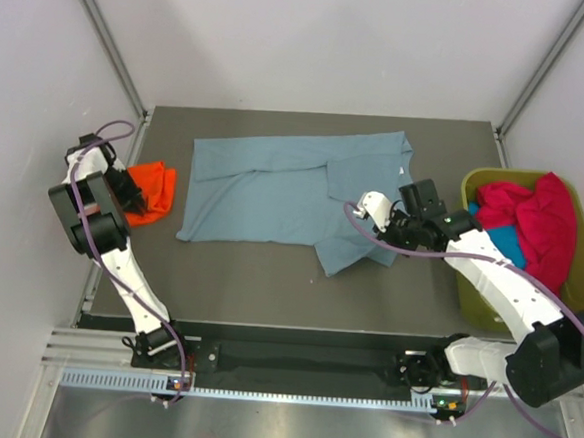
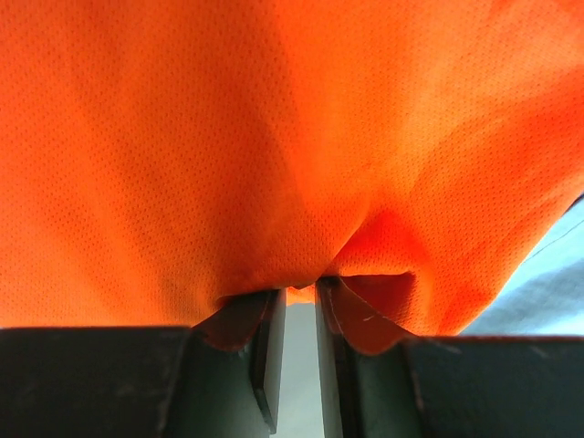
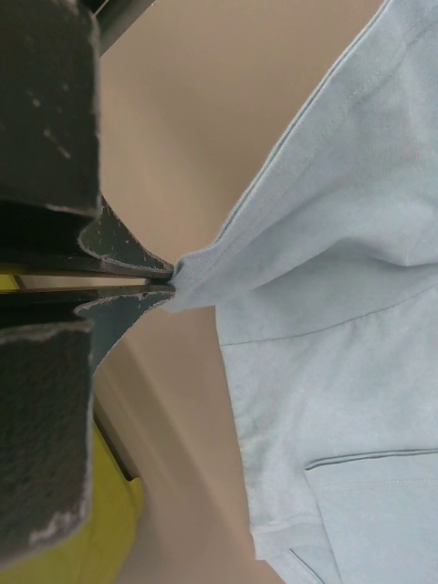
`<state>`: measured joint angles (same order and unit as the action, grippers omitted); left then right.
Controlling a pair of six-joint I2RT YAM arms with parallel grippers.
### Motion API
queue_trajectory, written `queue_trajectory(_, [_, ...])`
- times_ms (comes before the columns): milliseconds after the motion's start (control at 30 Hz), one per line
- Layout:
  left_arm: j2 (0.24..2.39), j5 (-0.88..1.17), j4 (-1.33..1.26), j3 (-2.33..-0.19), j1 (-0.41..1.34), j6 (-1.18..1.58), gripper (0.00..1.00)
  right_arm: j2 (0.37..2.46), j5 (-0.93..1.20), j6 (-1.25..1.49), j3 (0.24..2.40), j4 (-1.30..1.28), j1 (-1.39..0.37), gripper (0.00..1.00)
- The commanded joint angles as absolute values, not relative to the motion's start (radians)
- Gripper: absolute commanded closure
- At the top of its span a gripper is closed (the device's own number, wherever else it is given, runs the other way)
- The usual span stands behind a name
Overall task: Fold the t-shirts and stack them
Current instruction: Fold the tshirt
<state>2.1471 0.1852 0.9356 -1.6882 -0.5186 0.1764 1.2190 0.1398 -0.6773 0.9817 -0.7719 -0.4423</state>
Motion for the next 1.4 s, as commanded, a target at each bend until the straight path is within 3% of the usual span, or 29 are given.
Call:
queue_trajectory(0, [2.166,0.169,0.871,-1.733,-0.528,0.163,0.76,1.227,0.146,-0.667,1.017,-0.752,-0.43,1.0])
queue_trajectory(533, [1.605,0.436,1.041,-1.483,-0.48,0.031,0.78,1.224,0.141,-0.664,1.034,-0.727,-0.403,1.0])
queue_trajectory(933, [1.709,0.474,1.08,-1.339,-0.462,0.025,0.71,1.226,0.152,-0.663,1.028,-0.71,-0.4,1.0])
queue_trajectory(1367, [1.868,0.48,1.045,-1.387,-0.44,0.037,0.66,1.187,0.156,-0.655,0.983,-0.701,-0.385,1.0])
